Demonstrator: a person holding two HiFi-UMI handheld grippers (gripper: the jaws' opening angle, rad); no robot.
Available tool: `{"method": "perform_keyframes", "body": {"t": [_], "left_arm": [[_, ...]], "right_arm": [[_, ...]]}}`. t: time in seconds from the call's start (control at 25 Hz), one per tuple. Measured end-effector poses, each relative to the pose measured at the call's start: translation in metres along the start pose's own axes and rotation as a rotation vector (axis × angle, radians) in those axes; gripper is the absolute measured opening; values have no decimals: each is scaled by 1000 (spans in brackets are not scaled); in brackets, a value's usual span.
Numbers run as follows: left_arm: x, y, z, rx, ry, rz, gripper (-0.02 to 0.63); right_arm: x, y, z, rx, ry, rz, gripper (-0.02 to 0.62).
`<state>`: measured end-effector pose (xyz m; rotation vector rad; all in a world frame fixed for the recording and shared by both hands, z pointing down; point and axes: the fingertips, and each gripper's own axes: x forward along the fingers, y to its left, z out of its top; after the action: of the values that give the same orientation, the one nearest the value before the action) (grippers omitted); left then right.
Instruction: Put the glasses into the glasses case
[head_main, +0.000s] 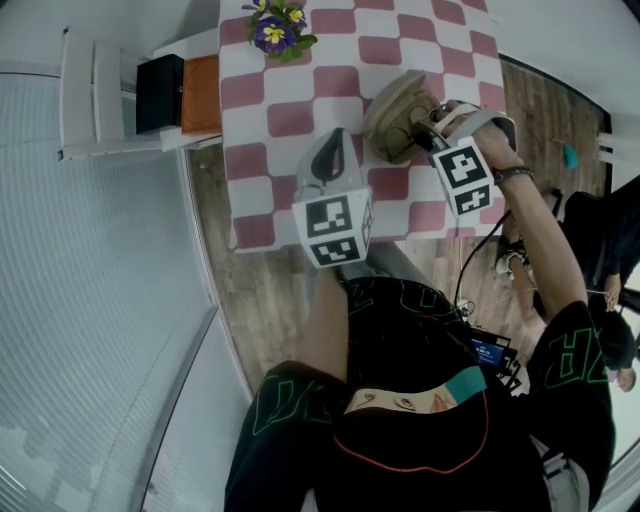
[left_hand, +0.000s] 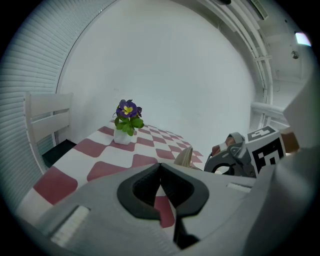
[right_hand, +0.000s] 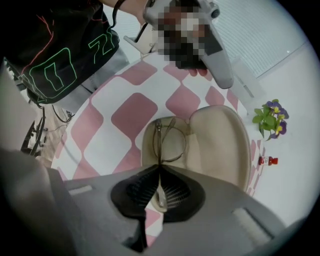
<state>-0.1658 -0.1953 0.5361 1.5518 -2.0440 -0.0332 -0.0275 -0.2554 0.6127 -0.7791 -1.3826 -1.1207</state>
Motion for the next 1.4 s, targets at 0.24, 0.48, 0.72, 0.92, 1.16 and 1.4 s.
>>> {"method": "perform_keyframes", "body": {"t": [0.24, 0.48, 0.72, 0.92, 1.16, 1.4], "left_arm": [[-3, -2, 0, 3, -5, 2, 9], [-7, -5, -1, 13, -7, 2, 9], [-10, -5, 0, 33, -5, 6, 9], [-13, -11, 3, 62, -7, 0, 9], [-13, -24, 14, 104, -15, -17, 9], [-16, -33, 36, 155, -46, -25, 9]], "right_arm": [[3, -4, -1, -9, 39, -20, 17], [4, -7, -2, 58, 29, -70, 54], [-5, -13, 7, 114, -9, -132, 71], [-19, -22, 12, 226, -74, -200, 72], [-34, -32, 8, 354, -142, -278, 72], [-54, -32, -6, 541, -216, -341, 71]]}}
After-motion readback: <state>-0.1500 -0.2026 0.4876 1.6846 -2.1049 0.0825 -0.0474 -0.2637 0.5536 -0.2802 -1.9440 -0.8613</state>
